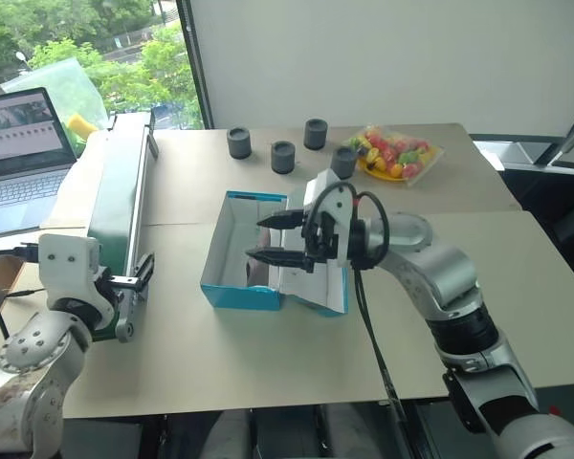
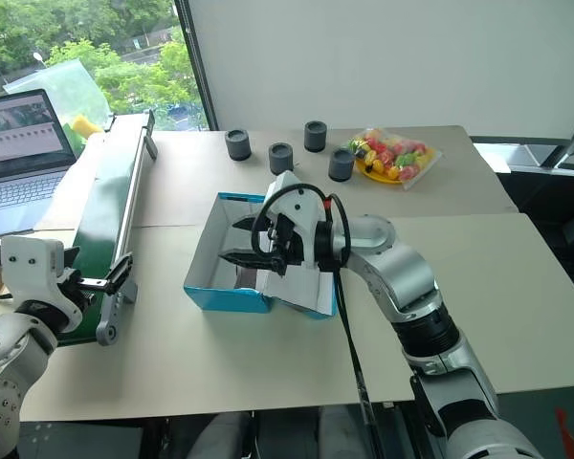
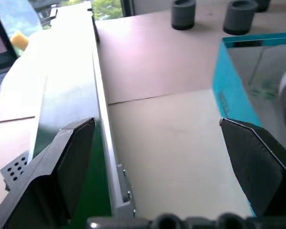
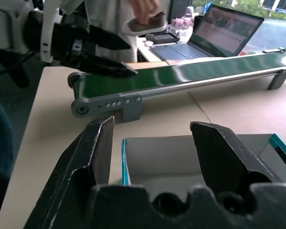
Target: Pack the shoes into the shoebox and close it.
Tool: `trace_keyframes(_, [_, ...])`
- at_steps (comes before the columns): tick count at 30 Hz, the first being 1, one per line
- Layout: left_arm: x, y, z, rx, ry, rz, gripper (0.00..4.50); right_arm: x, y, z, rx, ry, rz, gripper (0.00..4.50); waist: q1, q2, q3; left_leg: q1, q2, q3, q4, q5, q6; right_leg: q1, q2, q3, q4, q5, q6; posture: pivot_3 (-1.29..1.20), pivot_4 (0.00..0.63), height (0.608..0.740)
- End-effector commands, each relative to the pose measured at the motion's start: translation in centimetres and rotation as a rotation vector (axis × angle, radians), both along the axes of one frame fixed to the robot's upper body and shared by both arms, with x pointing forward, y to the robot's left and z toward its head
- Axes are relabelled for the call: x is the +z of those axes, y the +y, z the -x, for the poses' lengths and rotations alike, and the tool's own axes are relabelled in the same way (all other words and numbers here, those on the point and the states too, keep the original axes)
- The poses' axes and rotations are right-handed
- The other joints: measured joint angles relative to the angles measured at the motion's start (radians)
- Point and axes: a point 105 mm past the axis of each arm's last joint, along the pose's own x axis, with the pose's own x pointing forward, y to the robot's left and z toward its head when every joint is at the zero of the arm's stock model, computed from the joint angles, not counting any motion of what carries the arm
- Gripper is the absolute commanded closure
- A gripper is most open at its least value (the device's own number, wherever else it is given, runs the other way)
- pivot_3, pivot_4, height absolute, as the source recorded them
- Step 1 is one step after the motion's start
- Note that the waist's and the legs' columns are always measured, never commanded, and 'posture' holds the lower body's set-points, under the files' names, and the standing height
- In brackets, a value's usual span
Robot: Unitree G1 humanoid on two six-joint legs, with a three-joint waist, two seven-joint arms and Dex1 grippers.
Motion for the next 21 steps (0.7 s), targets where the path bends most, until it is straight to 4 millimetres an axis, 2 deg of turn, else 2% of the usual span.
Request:
trace_keyframes(1, [0.0,1.9,0.4,0.181,-0.004,0.009,0.0,0.3,0.6,0.4,0.011,-0.056,-0.015,1.4,-0.001,-0.002,-0.001,-0.001,0.0,0.0,0.0,0.0,0.0,-0.001,0.0,0.0,0.0,0.0,0.0,0.0,0.15,0.74])
trace_keyframes(2, [-0.4,2.2,0.4,0.199,0.008,0.027,0.0,-0.2,0.8,0.3,0.001,-0.054,-0.004,1.4,0.0,-0.002,-0.001,-0.001,0.0,0.0,0.0,0.0,-0.001,-0.001,0.0,0.0,0.0,0.0,0.0,0.0,0.15,0.74])
trace_keyframes(5, [-1.6,2.7,0.2,0.197,0.066,0.016,0.0,-2.0,1.3,-0.8,-0.07,-0.04,0.046,0.63,0.001,-0.002,-0.001,-0.001,0.0,0.0,0.0,-0.001,-0.001,-0.002,0.0,0.0,0.0,0.0,0.0,0.0,0.15,0.74])
trace_keyframes(7, [-2.0,3.2,0.1,0.207,0.081,0.026,0.0,-2.5,1.5,-1.2,-0.106,-0.036,0.05,0.02,0.002,-0.002,-0.001,-0.001,0.0,0.0,0.0,-0.001,-0.001,-0.002,0.0,0.0,0.0,0.0,0.0,0.0,0.15,0.74])
trace_keyframes(12, [-2.0,3.5,-0.5,0.182,0.104,-0.016,0.0,-3.2,1.9,-1.8,-0.171,-0.043,0.043,0.02,0.005,-0.002,-0.001,-0.002,-0.001,0.0,0.0,-0.001,-0.001,-0.002,0.0,0.0,0.0,0.0,0.0,0.0,0.15,0.74])
trace_keyframes(21, [-1.9,3.0,-1.2,0.146,0.104,-0.052,0.0,-2.7,2.3,-1.7,-0.206,-0.008,-0.003,0.02,0.004,-0.002,-0.001,-0.002,0.0,-0.001,0.0,-0.001,-0.002,-0.002,-0.001,0.0,0.0,0.0,0.0,0.0,0.15,0.74])
